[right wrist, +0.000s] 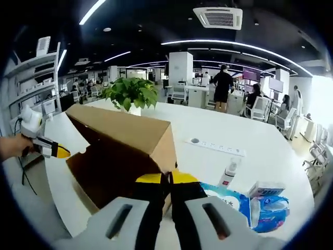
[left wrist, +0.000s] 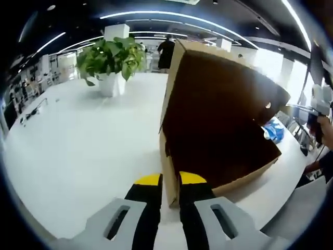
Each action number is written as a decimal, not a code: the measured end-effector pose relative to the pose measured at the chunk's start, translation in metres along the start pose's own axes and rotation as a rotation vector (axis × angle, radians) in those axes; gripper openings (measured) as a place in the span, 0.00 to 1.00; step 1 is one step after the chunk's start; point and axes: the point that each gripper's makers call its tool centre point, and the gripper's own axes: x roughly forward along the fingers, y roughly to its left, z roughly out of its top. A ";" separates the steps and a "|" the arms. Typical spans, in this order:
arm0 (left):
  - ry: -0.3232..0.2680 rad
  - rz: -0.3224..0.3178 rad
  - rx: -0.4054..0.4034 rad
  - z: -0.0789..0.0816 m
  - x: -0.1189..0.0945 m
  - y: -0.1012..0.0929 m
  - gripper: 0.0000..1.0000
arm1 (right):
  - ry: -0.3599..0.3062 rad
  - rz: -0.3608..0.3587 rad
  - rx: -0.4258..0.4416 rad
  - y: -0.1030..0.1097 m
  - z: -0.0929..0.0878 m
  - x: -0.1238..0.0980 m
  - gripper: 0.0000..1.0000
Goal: Operate the shoe box by opening the lid, removing the specified soft item, and placing it in the target area until the item is outside and the box remains undamaged.
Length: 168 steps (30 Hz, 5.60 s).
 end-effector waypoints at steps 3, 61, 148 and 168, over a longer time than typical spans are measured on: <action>-0.019 -0.007 0.012 0.007 -0.002 -0.002 0.09 | 0.005 0.003 0.000 0.002 -0.004 -0.003 0.02; 0.019 -0.103 0.227 -0.011 -0.004 -0.025 0.21 | 0.079 0.179 -0.126 0.042 -0.076 -0.025 0.16; 0.108 -0.150 0.281 -0.044 0.007 -0.022 0.27 | 0.203 0.258 -0.083 0.056 -0.113 -0.016 0.27; 0.111 -0.180 0.236 -0.026 0.034 -0.018 0.28 | 0.192 0.247 -0.085 0.040 -0.102 0.008 0.27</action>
